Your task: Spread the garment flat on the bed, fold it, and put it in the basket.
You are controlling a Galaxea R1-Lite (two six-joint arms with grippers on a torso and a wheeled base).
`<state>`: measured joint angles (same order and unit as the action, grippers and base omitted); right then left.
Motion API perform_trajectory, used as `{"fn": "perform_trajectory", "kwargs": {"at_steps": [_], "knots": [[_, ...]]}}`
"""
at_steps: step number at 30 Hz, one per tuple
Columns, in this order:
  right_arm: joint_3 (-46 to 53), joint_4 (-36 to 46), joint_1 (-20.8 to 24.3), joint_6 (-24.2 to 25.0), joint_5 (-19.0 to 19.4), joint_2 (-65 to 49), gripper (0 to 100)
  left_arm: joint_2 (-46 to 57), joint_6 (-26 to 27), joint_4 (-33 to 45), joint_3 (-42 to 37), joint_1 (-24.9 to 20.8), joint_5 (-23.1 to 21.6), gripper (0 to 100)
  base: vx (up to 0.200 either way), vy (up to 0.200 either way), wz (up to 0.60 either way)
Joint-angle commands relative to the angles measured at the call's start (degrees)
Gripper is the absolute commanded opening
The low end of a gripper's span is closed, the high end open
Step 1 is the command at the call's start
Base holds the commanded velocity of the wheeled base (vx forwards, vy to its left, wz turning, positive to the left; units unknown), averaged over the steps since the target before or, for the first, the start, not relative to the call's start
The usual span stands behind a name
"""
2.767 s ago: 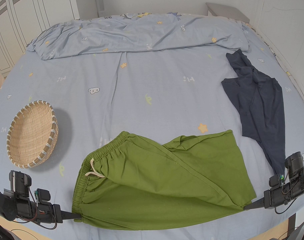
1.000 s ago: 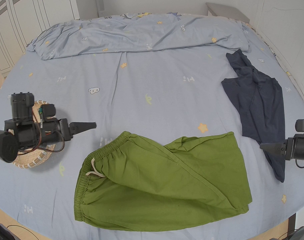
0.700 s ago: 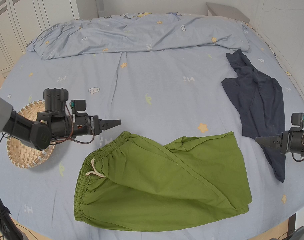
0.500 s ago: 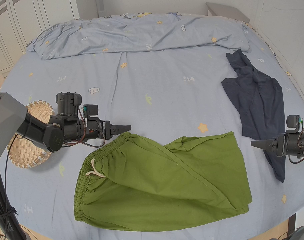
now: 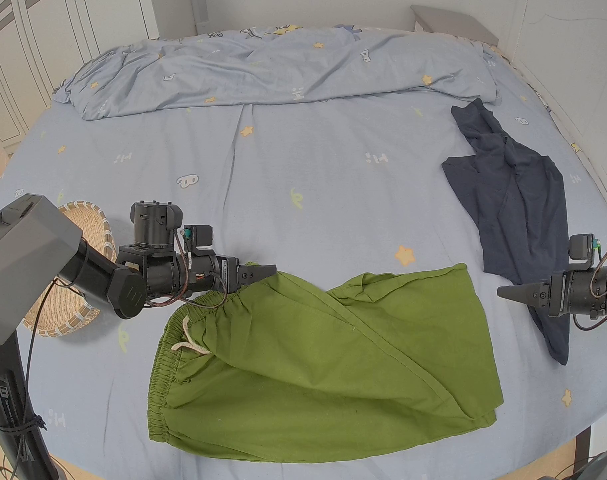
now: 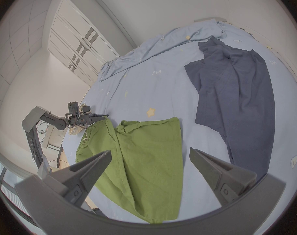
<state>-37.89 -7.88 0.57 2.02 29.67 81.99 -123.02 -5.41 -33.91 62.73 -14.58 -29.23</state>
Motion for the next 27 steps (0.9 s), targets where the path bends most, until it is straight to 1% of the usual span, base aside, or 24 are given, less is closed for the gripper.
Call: {"fn": "perform_trajectory", "kwargs": {"at_steps": [1, 2, 19, 22, 23, 27], "knots": [[0.0, 0.0, 0.0, 0.0, 0.0, 0.7, 100, -0.3, -0.1, 0.4, -1.1, -0.1, 0.0, 100, 0.0, 0.0, 0.0], [0.0, 0.0, -0.1, 0.0, 0.0, 0.7, 100, -0.2, -0.2, 0.3, -1.1, 0.0, 0.0, 0, 0.0, 0.0, 0.0], [0.0, 0.0, -0.2, 0.0, 0.0, 0.7, 100, 3.5, -1.3, 0.3, -1.7, 0.9, -0.1, 0, 0.0, 0.0, 0.0], [0.1, 0.0, -0.4, 0.0, -0.1, 0.7, 100, 6.8, -3.6, 0.3, -1.8, 1.5, -0.1, 0, 0.0, 0.0, 0.0], [0.1, 0.1, -0.3, 0.0, -0.1, 0.7, 100, 8.8, -5.0, 0.3, -1.8, 2.4, -0.2, 0, 0.0, 0.0, 0.0], [0.9, 0.0, -0.1, 0.0, -0.1, 1.8, 100, 13.0, -7.9, -1.1, -2.5, 4.6, -0.5, 0, 0.0, 0.0, 0.0]]}}
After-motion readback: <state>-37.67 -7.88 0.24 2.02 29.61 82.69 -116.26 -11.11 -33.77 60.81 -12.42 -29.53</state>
